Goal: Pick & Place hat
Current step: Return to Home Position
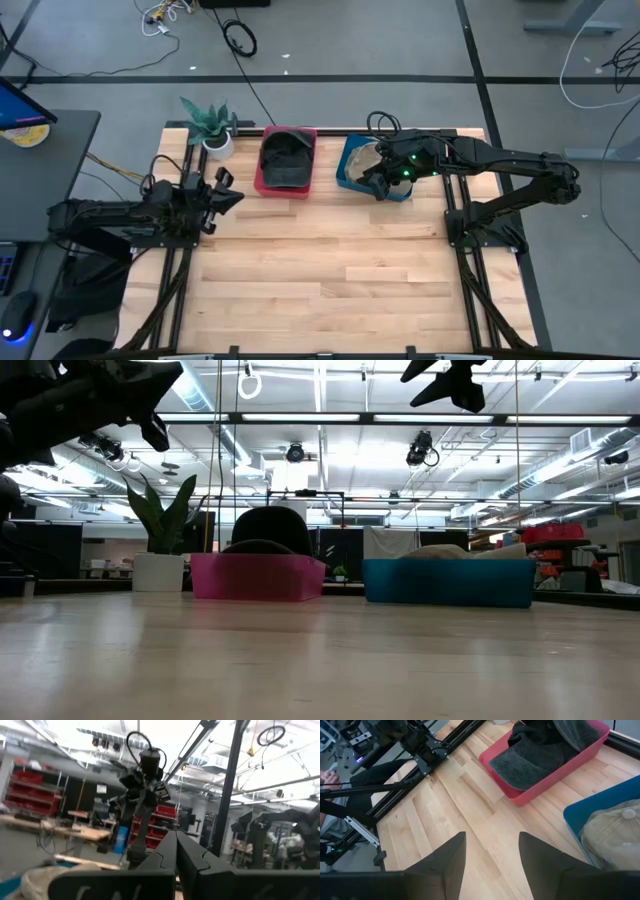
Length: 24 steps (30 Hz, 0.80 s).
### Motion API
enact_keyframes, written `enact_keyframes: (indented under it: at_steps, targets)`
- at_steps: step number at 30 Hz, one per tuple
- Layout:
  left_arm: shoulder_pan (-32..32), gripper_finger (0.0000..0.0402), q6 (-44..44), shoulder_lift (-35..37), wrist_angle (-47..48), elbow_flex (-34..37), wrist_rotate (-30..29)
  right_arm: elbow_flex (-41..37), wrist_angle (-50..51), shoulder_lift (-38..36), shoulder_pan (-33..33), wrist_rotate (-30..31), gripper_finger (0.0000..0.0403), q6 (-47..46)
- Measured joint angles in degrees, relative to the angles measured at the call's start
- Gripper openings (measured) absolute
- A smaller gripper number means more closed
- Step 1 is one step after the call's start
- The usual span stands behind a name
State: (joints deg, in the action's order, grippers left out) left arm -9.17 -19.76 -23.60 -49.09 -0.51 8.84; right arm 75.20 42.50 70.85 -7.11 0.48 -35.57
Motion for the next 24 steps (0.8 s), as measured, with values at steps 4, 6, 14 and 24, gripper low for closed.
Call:
enact_keyframes:
  at_steps: [4, 6, 14, 24]
  targets:
    - [0.0, 0.0002, 4.4, 3.0, -0.2, 0.0, 0.0, 0.0, 0.0, 0.0, 0.1, 0.0, 0.0185, 0.0]
    - [0.0, 0.0002, 5.8, 5.3, -0.5, 0.0, 0.0, 0.0, 0.0, 0.0, 0.1, 0.0, 0.0185, 0.0]
    - [0.0, 0.0002, 6.1, 15.3, 2.3, 0.0, 0.0, 0.0, 0.0, 0.0, 0.1, 0.0, 0.0185, 0.0]
    - [0.0, 0.0002, 7.2, 23.5, 15.9, 0.0, 0.3, 0.0, 0.0, 0.0, 0.1, 0.0, 0.0185, -0.9]
